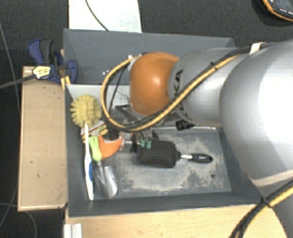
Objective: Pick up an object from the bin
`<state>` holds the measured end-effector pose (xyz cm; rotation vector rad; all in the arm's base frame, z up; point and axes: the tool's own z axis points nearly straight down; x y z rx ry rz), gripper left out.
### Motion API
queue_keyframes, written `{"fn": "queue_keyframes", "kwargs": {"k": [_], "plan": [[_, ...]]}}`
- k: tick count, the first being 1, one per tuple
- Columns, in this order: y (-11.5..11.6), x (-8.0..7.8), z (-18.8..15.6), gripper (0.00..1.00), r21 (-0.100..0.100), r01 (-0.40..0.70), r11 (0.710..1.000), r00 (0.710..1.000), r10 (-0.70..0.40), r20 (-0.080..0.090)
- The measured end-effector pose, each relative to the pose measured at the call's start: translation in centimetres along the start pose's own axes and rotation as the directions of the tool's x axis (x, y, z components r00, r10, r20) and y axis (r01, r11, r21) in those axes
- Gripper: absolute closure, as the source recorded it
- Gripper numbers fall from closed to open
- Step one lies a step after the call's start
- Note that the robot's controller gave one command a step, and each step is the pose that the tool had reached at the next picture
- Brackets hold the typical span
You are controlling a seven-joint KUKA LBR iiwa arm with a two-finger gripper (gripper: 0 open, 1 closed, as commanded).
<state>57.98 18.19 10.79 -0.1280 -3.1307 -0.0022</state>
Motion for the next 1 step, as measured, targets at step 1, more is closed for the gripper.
{"fn": "queue_keyframes", "kwargs": {"k": [1], "plan": [[0.04, -0.15, -2.15, 1.00, -0.003, -0.001, 1.000, 1.000, 0.001, 0.006]]}}
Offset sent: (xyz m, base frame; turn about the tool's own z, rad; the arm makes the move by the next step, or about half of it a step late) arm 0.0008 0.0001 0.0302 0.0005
